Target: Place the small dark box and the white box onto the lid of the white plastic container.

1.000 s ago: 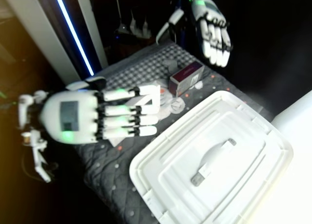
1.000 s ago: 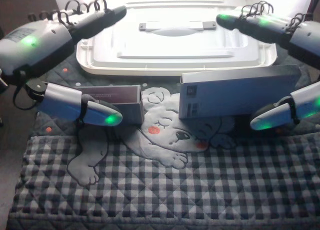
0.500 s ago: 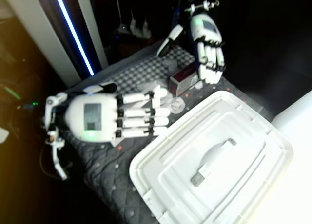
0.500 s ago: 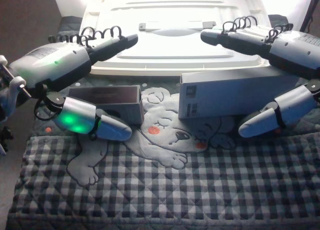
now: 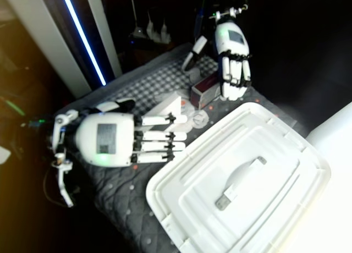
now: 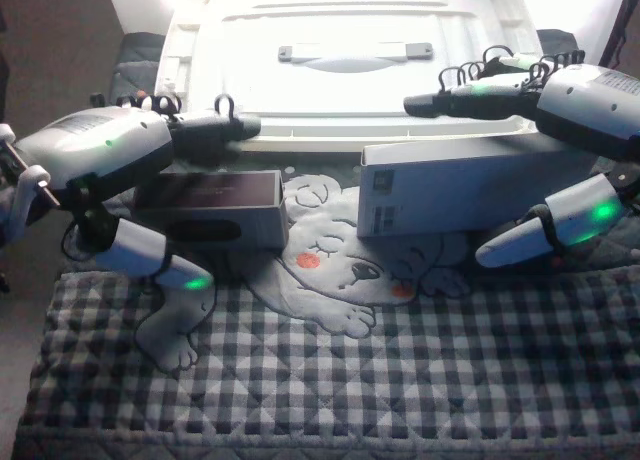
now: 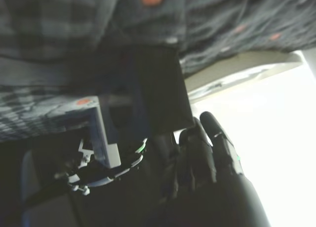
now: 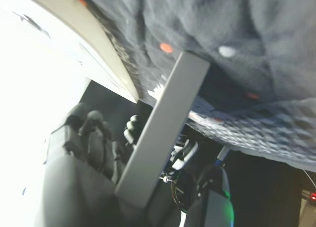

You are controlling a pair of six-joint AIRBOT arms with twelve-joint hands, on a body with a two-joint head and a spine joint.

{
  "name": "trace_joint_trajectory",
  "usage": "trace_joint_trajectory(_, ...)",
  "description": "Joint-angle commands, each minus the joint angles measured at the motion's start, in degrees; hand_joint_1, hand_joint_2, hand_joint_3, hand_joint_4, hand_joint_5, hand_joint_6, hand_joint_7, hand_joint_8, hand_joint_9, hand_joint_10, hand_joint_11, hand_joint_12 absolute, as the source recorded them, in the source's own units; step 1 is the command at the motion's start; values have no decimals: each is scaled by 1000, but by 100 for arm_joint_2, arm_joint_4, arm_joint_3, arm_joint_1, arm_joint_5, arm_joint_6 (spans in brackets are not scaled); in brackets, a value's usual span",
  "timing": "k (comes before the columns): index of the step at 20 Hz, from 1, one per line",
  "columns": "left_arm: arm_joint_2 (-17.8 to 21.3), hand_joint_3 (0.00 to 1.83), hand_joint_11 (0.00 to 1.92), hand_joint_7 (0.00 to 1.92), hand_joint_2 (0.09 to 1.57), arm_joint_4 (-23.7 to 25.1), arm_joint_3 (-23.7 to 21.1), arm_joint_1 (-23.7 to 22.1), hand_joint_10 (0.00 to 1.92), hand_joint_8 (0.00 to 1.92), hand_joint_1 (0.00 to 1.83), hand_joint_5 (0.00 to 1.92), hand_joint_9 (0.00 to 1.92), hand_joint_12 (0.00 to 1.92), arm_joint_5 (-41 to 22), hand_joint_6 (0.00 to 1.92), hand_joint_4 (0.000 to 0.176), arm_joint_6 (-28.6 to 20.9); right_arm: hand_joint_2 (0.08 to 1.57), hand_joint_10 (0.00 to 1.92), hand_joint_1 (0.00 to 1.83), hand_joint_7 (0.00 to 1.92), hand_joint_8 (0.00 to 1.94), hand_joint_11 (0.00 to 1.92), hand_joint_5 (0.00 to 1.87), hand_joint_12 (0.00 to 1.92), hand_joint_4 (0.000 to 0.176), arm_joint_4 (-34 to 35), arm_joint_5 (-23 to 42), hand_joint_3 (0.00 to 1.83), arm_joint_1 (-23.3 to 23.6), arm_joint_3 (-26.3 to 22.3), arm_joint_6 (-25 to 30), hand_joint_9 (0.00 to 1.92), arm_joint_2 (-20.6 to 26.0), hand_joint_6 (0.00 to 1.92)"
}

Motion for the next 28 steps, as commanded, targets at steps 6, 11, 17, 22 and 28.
trace_joint_trajectory(6,-37,0,998,1231,1012,-161,84,38,841,563,1412,1057,1227,1140,-714,663,0,-31,977,1011,1290,1386,407,534,1394,1577,0,130,593,2,54,22,-14,1097,43,125)
trace_joint_trajectory(11,-133,2,989,1171,1036,-198,223,-181,944,735,1385,1046,1164,1276,-942,610,0,-59,1005,1545,1226,1166,1125,1024,1275,1861,0,202,796,6,55,9,-13,1177,111,404)
trace_joint_trajectory(17,-288,0,1020,1170,1021,-95,435,-737,905,676,1408,1087,1218,1231,-1213,536,0,-57,1043,1246,1290,1150,985,1026,1196,1654,0,640,1159,0,135,142,-39,1167,250,383)
trace_joint_trajectory(22,-440,0,948,1245,1020,88,778,-1343,756,717,1296,1156,1229,1402,-1026,521,0,-54,1026,1137,1220,1373,576,1174,1157,1542,0,634,808,3,884,191,-645,1325,328,666)
trace_joint_trajectory(28,-1266,1,758,1141,1048,436,1905,-2440,899,708,1397,927,1198,1228,-18,866,0,2,1122,1450,1266,998,1250,1062,969,1787,0,863,330,1,1418,866,-645,1135,115,743)
